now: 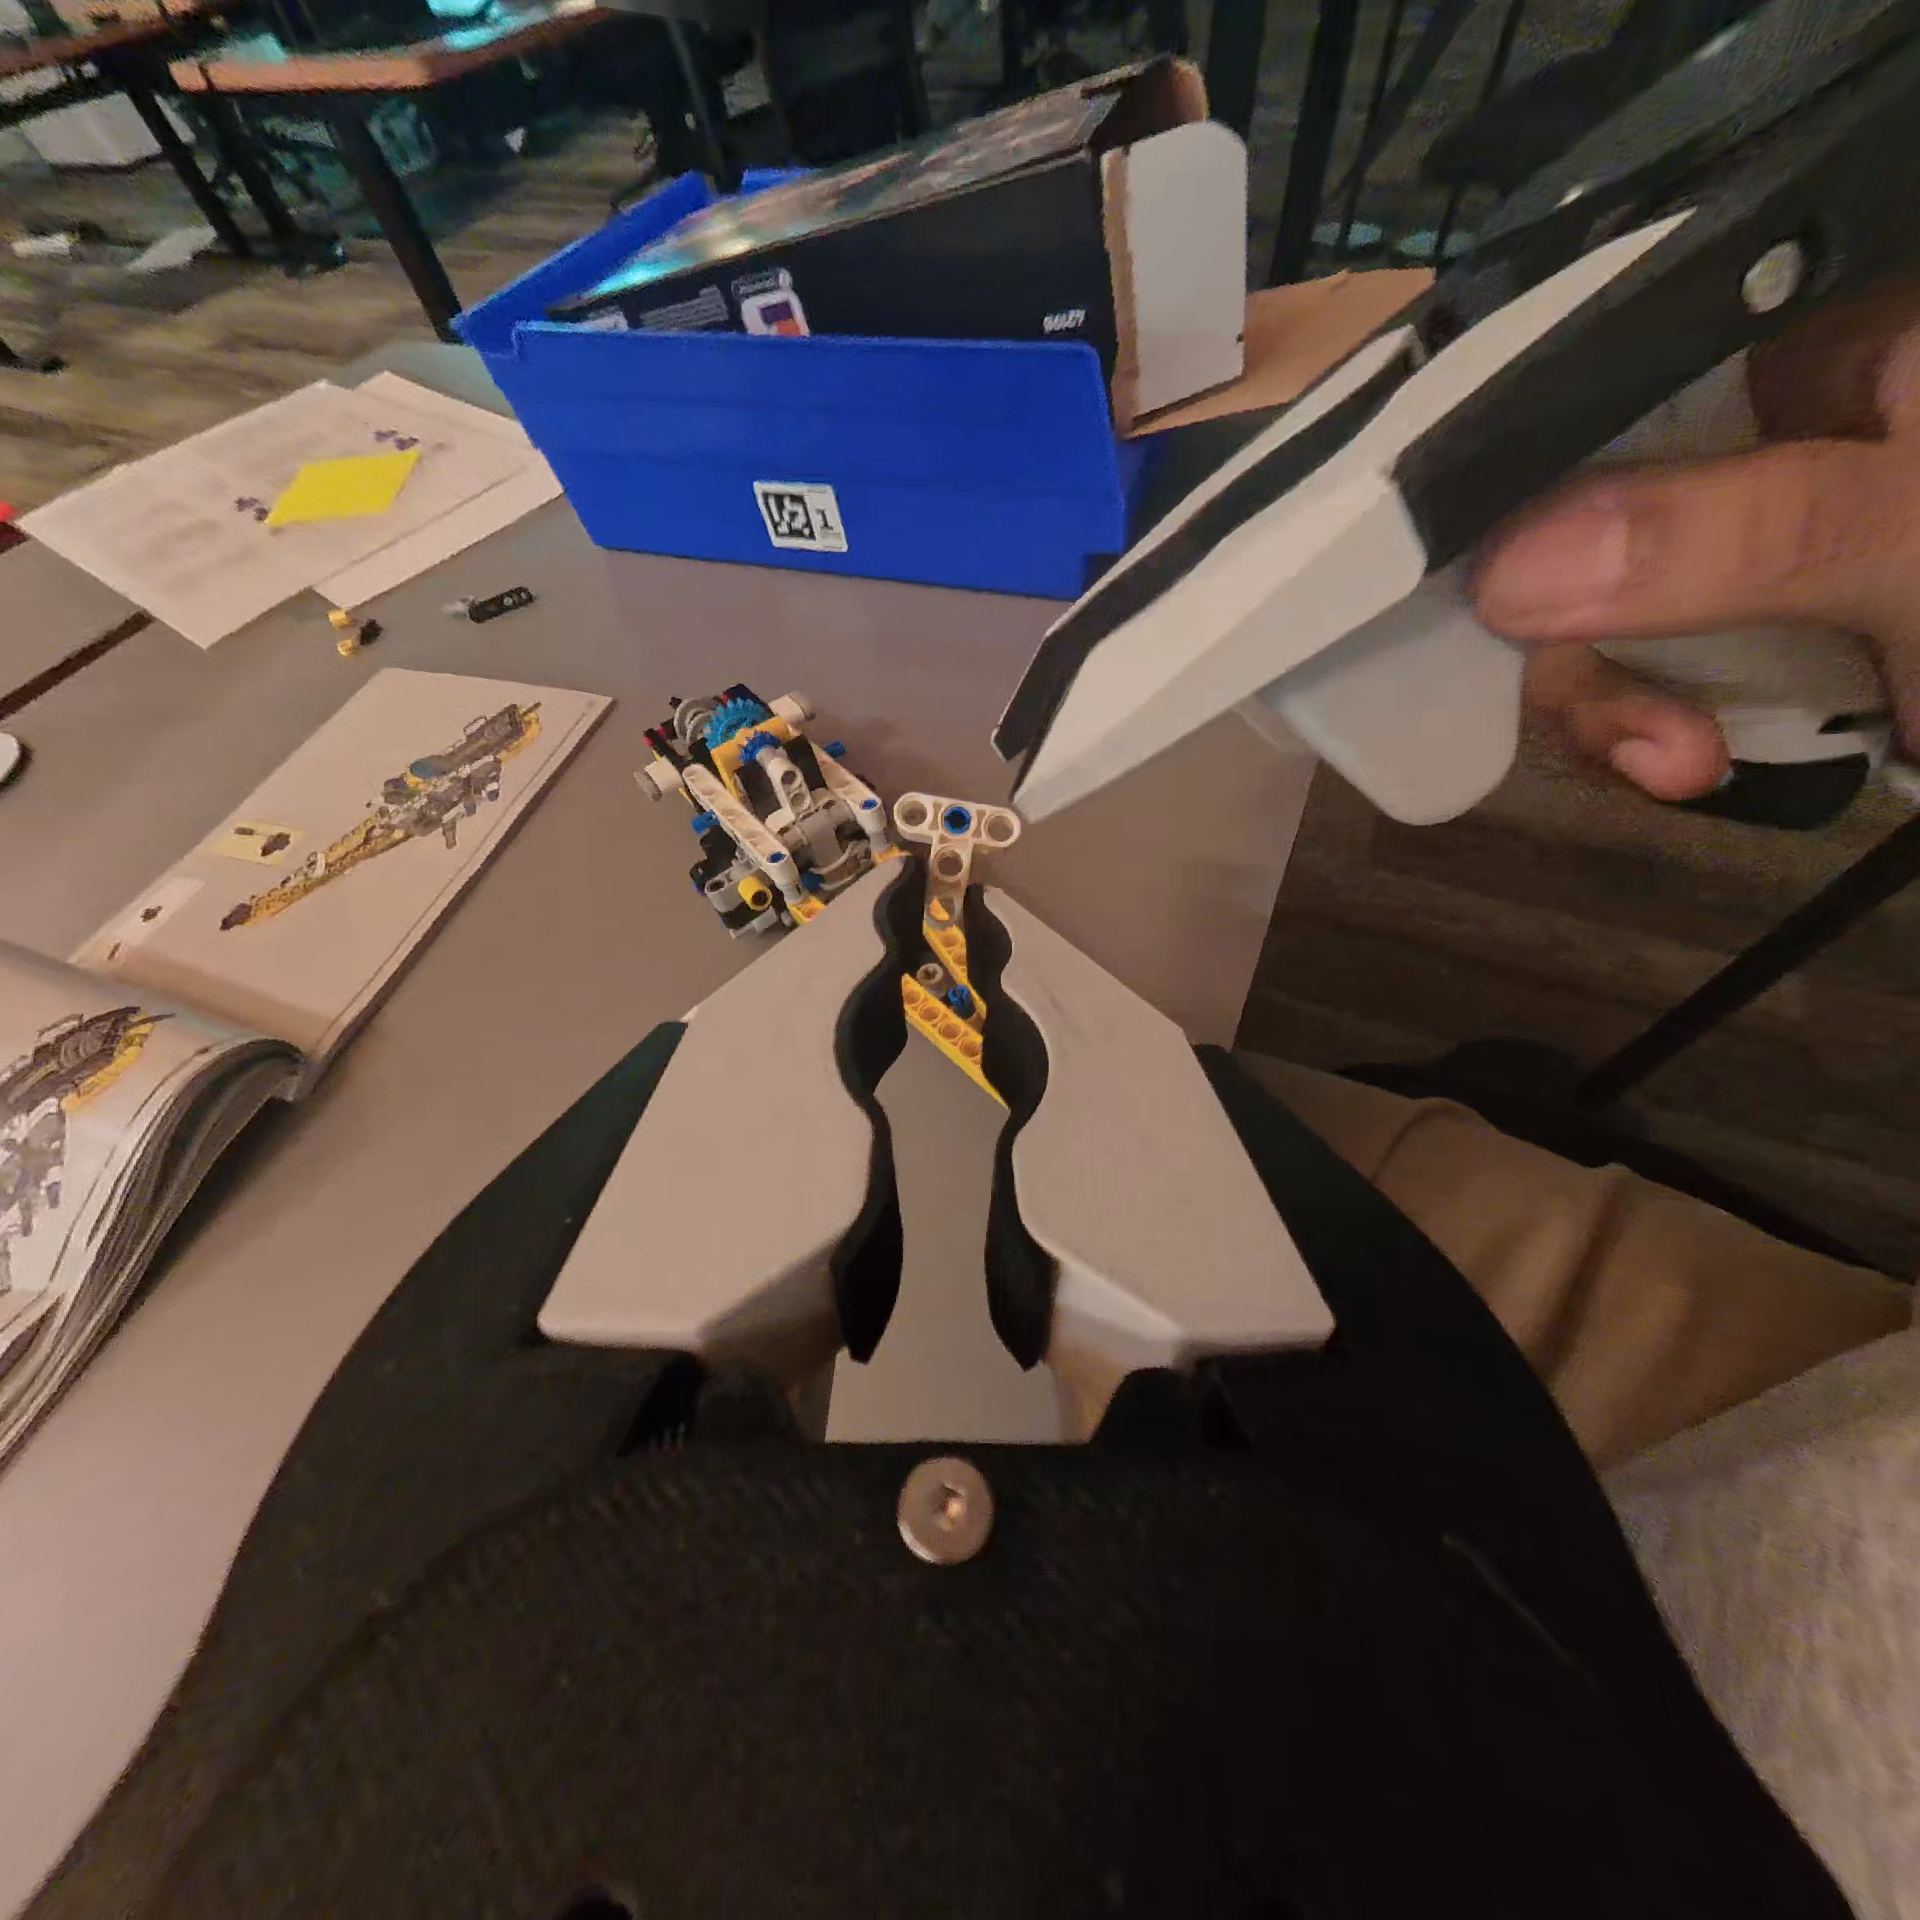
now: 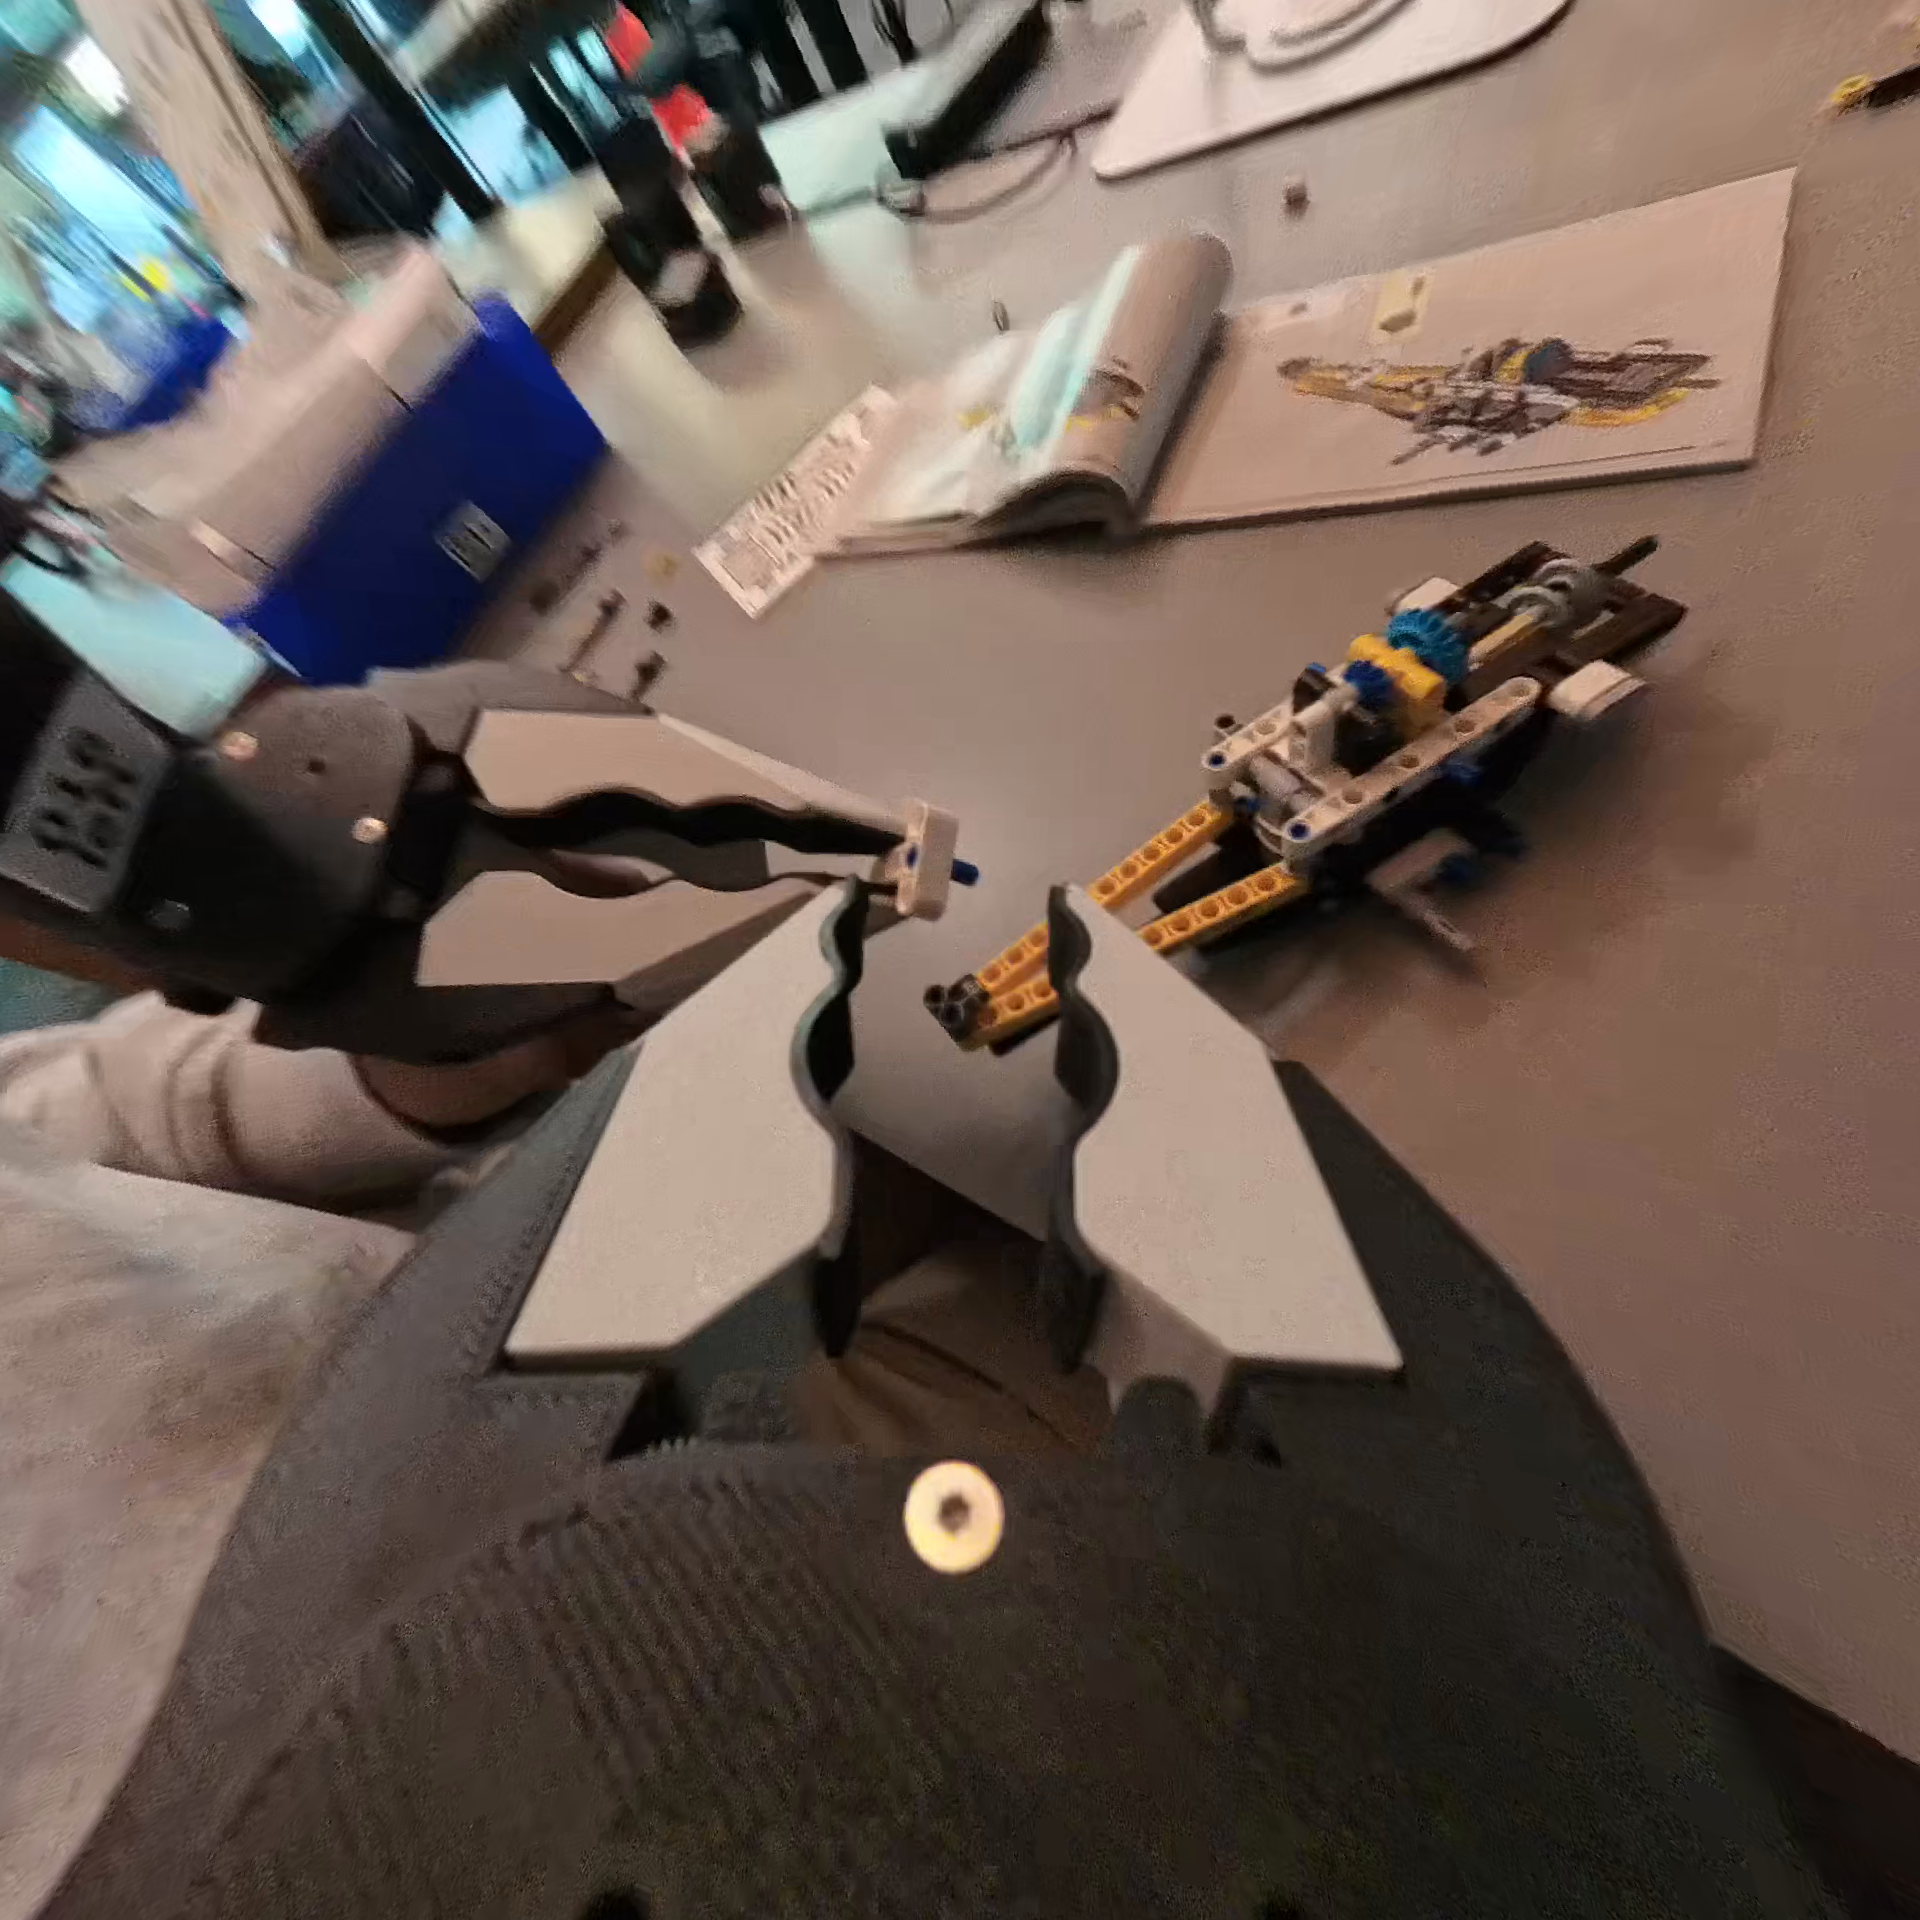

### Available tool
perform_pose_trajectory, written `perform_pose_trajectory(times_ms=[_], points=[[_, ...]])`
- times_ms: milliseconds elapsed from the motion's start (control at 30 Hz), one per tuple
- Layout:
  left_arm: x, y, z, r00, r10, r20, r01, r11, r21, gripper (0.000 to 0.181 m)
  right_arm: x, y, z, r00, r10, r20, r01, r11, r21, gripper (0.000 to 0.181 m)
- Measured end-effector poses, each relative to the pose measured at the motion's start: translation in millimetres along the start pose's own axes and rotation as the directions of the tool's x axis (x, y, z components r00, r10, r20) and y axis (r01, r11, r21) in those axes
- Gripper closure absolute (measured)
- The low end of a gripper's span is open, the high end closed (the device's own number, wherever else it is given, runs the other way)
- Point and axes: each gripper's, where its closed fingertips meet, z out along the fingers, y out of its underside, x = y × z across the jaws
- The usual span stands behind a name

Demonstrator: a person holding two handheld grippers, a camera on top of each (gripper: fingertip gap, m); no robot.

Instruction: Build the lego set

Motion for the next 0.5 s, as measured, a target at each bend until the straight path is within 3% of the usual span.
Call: perform_pose_trajectory(times_ms=[67, 200, 333, 400, 500], points=[[3, -1, -1, 0.999, 0.049, 0.001, -0.049, 0.999, 0.014, 0.176, -5, 3, 4, 1.0, -0.021, -0.002, 0.021, 0.999, -0.039, 0.141], [7, -7, -4, 0.998, 0.066, -0.01, -0.065, 0.996, 0.068, 0.176, -10, 1, 12, 0.993, 0.099, 0.067, -0.098, 0.995, -0.019, 0.165], [1, -10, -13, 0.991, -0.092, -0.1, 0.105, 0.985, 0.134, 0.167, -14, -6, 10, 0.982, 0.139, 0.129, -0.145, 0.989, 0.033, 0.166], [0, -13, -19, 0.939, -0.252, -0.233, 0.292, 0.943, 0.16, 0.156, -20, -14, 6, 0.974, 0.133, 0.181, -0.148, 0.986, 0.075, 0.166], [2, -27, -35, 0.748, -0.426, -0.51, 0.57, 0.805, 0.164, 0.143, -44, -28, -3, 0.904, 0.173, 0.391, -0.234, 0.966, 0.113, 0.167]])
